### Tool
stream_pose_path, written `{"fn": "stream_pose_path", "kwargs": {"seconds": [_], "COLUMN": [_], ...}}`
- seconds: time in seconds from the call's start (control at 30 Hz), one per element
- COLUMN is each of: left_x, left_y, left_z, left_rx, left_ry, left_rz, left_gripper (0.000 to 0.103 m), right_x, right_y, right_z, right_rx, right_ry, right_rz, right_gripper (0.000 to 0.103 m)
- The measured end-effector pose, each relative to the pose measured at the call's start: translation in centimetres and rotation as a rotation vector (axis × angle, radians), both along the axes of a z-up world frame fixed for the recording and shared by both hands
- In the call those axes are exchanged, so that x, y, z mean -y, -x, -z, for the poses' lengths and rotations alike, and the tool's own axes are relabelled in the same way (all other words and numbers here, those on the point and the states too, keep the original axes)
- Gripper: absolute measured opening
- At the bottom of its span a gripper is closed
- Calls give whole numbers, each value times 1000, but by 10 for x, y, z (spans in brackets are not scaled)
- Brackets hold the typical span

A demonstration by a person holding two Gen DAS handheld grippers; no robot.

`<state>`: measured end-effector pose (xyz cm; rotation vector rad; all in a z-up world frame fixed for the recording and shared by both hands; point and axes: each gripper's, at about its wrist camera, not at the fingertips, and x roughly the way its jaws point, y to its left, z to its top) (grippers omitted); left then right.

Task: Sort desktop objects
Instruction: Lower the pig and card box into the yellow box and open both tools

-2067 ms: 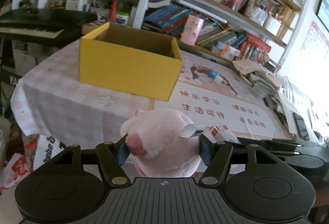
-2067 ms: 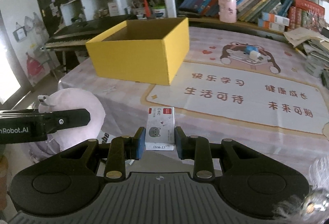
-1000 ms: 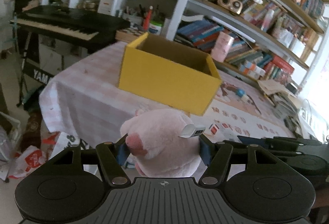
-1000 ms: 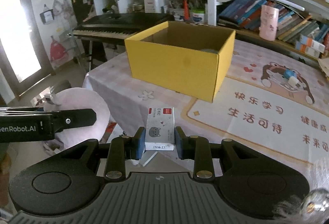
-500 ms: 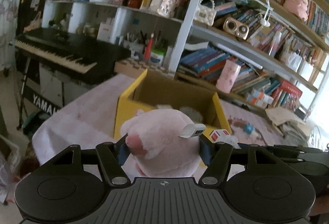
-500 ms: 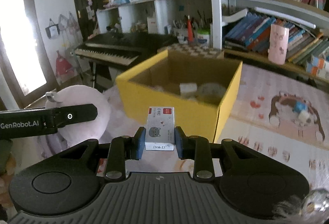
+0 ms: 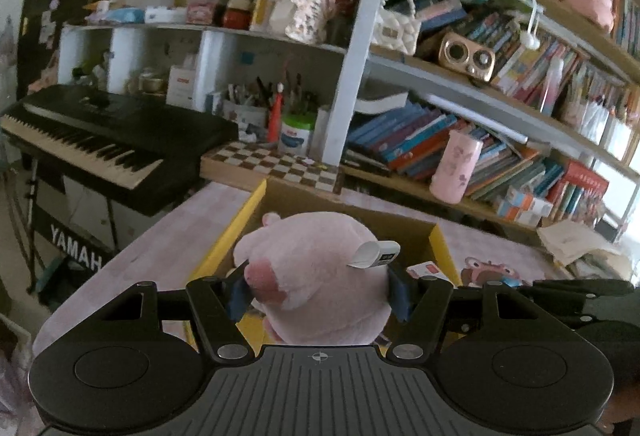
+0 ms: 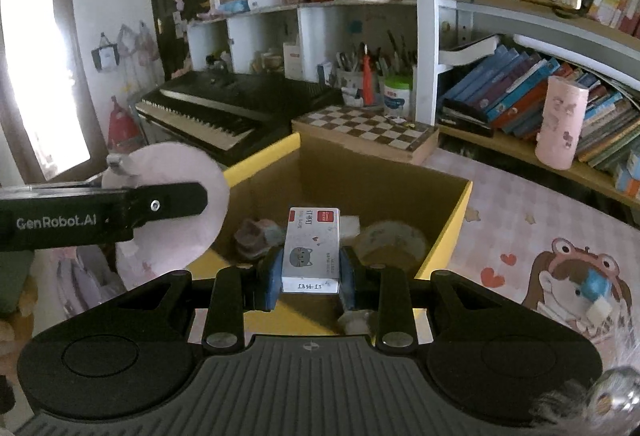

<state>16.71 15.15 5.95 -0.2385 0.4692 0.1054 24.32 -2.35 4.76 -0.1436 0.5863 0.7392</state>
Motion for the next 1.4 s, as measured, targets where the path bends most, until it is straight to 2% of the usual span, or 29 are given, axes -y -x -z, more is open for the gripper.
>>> {"fn": "stream_pose_path", "kwargs": {"seconds": [0.2,0.4,0.67,0.77,0.87,1.07,1.27,1.37,1.4], "left_x": [5,2,5,2,-3,-2,-3,-3,-1], "left_y": [-39,-67,-102,-110,-114,-117,-114,-108,-105], "left_z": [6,20,43,52,61,64,64,59,56], "left_rx": [-60,-120,-243,-289,-324,-335,-316,-292,-278], "left_ry": [-58,-72,-124,-88,-43,-47,-29,-25,-33], "left_rz": [46,48,105,135,131,134,107,94,95], "left_gripper": [66,66,66,67,67,70,72,76,77], "right_x": [-15,-29,-57,-65,-68,-72,-71,-68,-66], "right_y": [-38,-60,-76,-78,-86,-89,-87,-84,-83], "right_z": [16,27,48,56,60,64,63,60,58], "right_rx": [-34,-7,31,54,22,1,1,23,27], "right_ry": [78,139,327,398,424,479,472,451,446], "right_rz": [-48,-102,-296,-353,-383,-428,-409,-384,-371], "right_gripper": [27,28,28,28,28,28,28,39,39]}}
